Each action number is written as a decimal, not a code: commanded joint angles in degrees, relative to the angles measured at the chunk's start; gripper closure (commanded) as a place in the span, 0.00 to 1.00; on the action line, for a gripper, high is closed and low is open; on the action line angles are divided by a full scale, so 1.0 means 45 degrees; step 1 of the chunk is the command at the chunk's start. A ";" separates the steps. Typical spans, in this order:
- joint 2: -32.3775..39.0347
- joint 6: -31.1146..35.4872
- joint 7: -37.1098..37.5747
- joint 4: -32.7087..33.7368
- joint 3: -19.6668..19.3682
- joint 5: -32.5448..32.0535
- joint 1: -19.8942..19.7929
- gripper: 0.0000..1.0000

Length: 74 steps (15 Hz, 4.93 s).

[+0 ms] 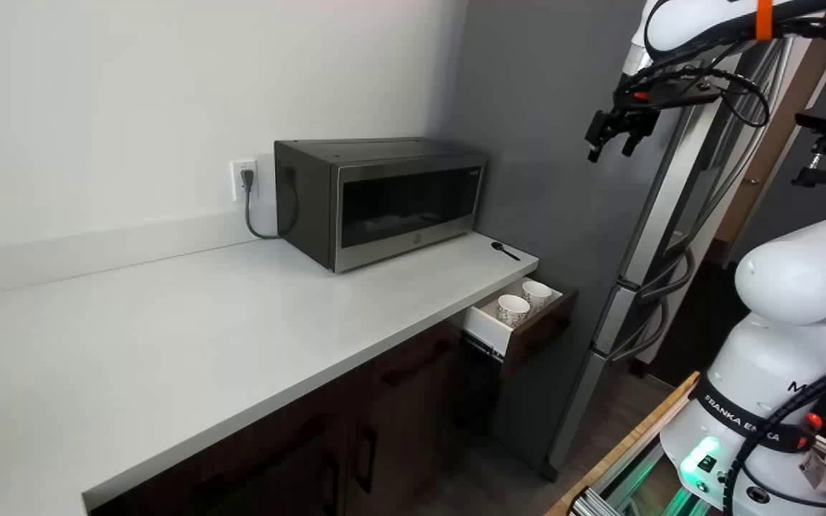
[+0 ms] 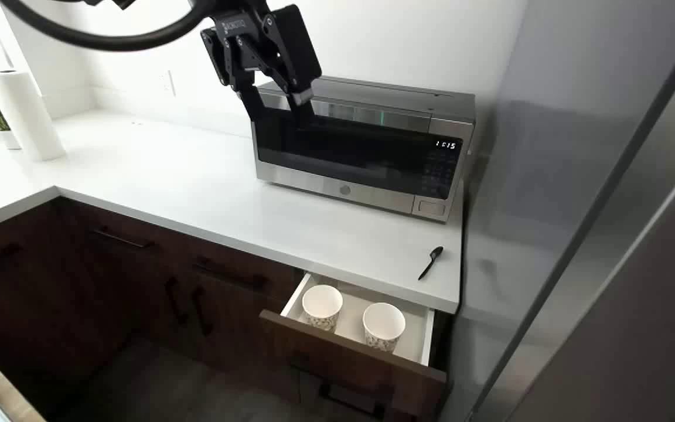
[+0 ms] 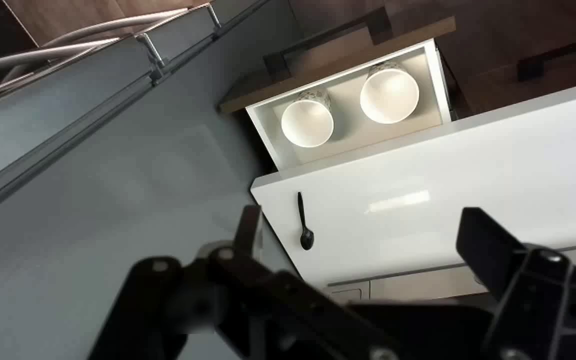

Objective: Put the cups together, lay them down, and then close the drawer

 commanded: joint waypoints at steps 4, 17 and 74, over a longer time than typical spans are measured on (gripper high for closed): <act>0.0299 -0.0045 -0.0109 -0.0233 -0.0103 0.0379 0.0660 0.00; 0.3774 0.4943 -0.3703 -0.2804 -0.1251 0.2336 0.2524 0.00; 1.5935 1.0717 -0.2849 0.2431 0.0819 0.5018 -0.1106 0.51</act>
